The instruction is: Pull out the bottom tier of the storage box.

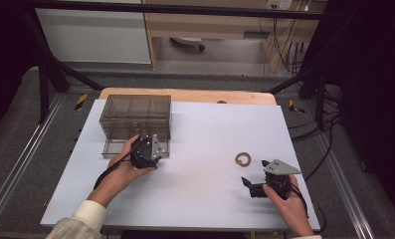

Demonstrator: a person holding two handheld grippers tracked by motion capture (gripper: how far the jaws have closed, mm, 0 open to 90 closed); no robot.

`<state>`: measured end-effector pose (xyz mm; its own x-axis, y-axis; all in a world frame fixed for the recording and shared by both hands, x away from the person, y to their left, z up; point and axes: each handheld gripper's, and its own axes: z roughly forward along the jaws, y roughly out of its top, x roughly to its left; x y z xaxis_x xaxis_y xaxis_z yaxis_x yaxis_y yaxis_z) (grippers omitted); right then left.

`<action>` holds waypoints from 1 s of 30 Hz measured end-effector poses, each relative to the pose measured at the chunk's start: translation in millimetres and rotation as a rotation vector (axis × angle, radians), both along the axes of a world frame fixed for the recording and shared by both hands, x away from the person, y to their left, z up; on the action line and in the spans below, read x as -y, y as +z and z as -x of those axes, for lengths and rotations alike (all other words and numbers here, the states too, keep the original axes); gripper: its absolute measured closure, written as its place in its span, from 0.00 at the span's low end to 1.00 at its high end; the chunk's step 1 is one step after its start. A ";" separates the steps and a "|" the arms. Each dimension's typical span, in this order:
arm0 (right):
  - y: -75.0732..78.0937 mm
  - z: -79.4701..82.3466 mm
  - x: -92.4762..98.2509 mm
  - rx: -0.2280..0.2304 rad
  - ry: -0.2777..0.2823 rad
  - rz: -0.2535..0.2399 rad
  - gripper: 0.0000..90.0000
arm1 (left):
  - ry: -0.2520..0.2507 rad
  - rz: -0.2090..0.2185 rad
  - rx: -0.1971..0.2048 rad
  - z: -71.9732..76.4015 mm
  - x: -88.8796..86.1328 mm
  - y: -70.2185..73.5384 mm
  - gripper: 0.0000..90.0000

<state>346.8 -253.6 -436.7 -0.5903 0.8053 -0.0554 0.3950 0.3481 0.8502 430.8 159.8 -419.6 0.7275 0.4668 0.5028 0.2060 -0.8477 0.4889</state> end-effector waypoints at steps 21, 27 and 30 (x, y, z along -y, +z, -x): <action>-0.2 0.0 -0.2 -0.004 0.001 0.002 0.05 | -0.008 0.034 -0.048 -8.6 9.7 -3.9 0.43; -0.6 -0.2 -1.1 -0.006 0.004 0.005 0.05 | -0.008 0.058 -0.070 -12.1 10.4 -5.4 0.47; -0.7 -0.5 -0.2 -0.007 0.002 0.007 0.05 | -0.011 0.057 -0.082 -12.2 10.8 -8.3 0.47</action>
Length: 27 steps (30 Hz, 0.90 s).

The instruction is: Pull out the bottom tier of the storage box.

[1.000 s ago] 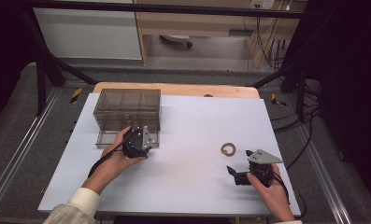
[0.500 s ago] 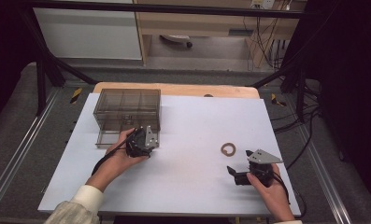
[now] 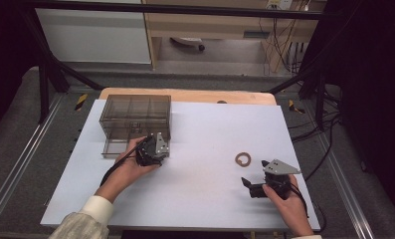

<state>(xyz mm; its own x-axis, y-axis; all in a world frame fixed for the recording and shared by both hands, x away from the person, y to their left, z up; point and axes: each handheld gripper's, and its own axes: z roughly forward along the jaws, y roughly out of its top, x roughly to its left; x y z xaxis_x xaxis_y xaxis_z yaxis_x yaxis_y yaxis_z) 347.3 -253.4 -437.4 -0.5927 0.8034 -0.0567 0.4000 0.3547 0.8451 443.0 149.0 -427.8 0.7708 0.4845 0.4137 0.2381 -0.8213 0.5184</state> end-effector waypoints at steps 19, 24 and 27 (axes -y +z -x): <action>-1.2 -0.3 -1.4 -0.002 0.004 0.015 0.05 | -0.011 0.002 -0.048 0.7 -3.8 -7.1 0.68; -1.2 -0.5 -1.6 -0.003 0.005 0.014 0.05 | -0.005 0.021 -0.064 1.8 -7.2 -6.6 0.72; -0.7 0.1 -1.6 -0.003 0.005 0.011 0.04 | -0.005 0.019 -0.075 2.6 -7.0 -5.7 0.72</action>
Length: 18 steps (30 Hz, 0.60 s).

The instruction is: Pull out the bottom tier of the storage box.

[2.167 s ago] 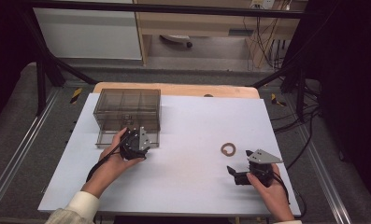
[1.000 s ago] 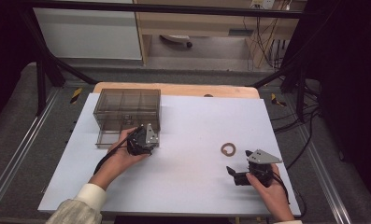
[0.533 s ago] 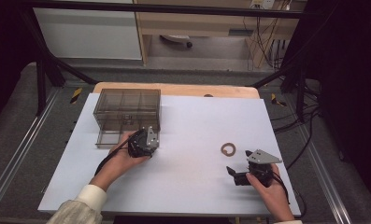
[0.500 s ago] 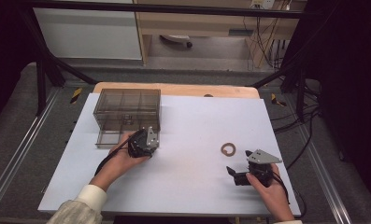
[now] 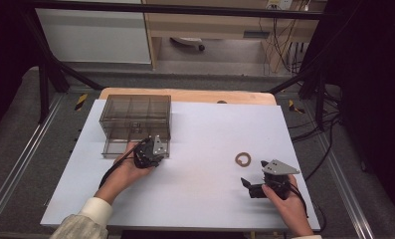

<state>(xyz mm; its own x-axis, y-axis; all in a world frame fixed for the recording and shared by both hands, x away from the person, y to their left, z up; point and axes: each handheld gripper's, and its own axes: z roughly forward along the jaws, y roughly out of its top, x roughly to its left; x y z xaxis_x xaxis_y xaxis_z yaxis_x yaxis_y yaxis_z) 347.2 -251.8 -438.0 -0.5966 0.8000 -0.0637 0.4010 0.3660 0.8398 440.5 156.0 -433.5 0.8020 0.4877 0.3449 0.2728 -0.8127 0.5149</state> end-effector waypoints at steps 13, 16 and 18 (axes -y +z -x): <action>0.5 0.1 -1.1 -0.003 0.004 0.000 0.04 | 0.018 0.016 -0.032 12.0 2.2 2.3 0.73; 0.5 0.4 -1.8 -0.004 0.003 -0.001 0.04 | 0.024 0.027 -0.043 14.8 2.4 2.9 0.74; 0.7 0.6 -1.6 -0.002 0.004 0.001 0.04 | 0.026 0.030 -0.045 17.0 2.6 3.1 0.74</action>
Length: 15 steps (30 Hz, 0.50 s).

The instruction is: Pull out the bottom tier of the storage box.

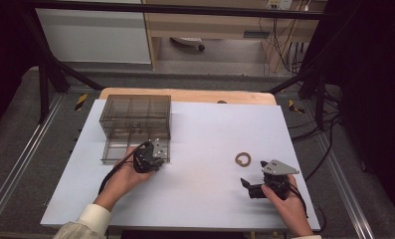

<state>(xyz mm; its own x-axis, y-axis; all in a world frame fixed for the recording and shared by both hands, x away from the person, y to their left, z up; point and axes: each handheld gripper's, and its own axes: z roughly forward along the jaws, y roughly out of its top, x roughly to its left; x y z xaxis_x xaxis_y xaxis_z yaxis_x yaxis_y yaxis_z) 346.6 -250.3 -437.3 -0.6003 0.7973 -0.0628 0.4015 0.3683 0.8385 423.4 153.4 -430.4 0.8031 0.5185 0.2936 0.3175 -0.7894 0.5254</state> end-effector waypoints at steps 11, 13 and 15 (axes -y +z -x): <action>-1.0 -0.6 -0.5 -0.007 0.000 0.003 0.04 | 0.001 0.001 -0.007 8.2 -0.8 0.8 0.74; -1.1 -0.8 -1.1 -0.006 0.000 0.002 0.04 | -0.004 -0.003 -0.011 9.4 -1.6 1.4 0.74; -0.9 -0.6 -1.8 -0.006 0.004 0.002 0.04 | -0.008 0.000 -0.014 10.7 -2.9 1.7 0.74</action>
<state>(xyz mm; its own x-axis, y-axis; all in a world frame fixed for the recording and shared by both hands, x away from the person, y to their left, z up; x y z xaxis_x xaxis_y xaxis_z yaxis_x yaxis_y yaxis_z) 347.2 -248.5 -438.3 -0.6036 0.7950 -0.0608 0.4052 0.3715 0.8354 412.8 156.3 -428.8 0.8113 0.5116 0.2828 0.3180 -0.7922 0.5209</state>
